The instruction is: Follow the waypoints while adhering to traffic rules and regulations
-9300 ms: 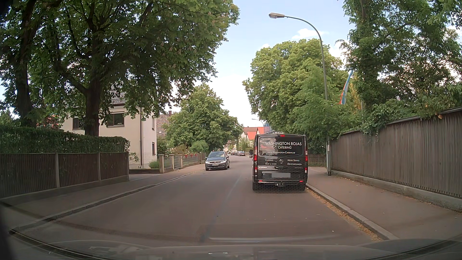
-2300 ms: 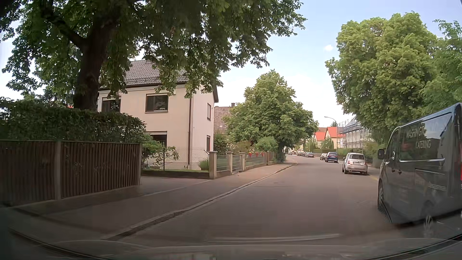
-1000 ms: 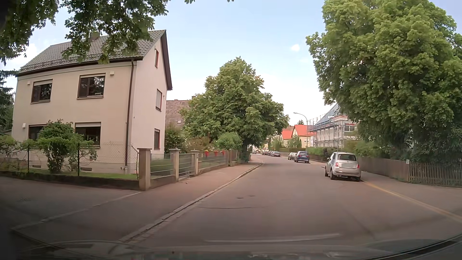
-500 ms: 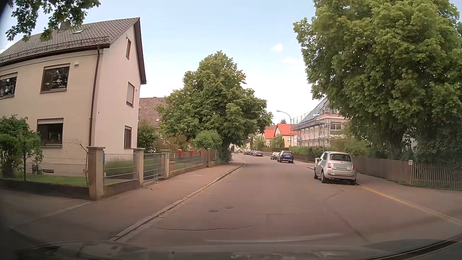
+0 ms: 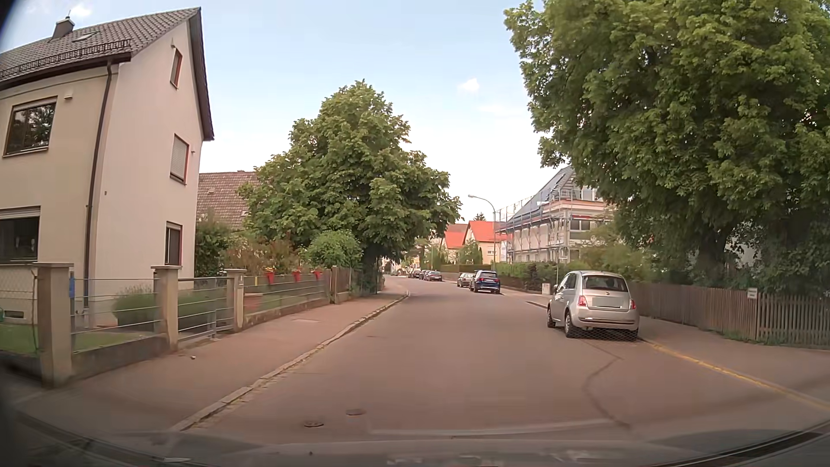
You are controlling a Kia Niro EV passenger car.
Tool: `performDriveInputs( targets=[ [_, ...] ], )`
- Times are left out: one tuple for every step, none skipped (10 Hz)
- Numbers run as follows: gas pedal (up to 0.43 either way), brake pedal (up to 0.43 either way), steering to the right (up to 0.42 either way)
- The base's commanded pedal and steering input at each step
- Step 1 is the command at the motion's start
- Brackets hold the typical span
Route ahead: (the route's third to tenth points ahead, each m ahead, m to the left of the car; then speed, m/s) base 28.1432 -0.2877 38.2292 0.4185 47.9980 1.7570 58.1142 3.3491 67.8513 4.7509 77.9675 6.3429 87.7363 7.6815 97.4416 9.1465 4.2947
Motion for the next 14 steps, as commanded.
performDriveInputs(
  targets=[
    [0.039, 0.018, 0.050],
    [0.039, 0.018, 0.036],
    [0.039, 0.018, 0.021],
    [0.039, 0.018, 0.006],
    [0.039, 0.018, -0.005],
    [0.047, 0.018, -0.005],
    [0.067, 0.018, -0.009],
    [0.169, 0.018, -0.009],
    [0.177, 0.018, -0.005],
    [0.228, 0.018, -0.003],
    [0.228, 0.018, -0.003],
    [0.228, 0.018, -0.002],
    [0.228, 0.024, 0.000],
    [0.220, 0.024, 0.009]
  ],
)
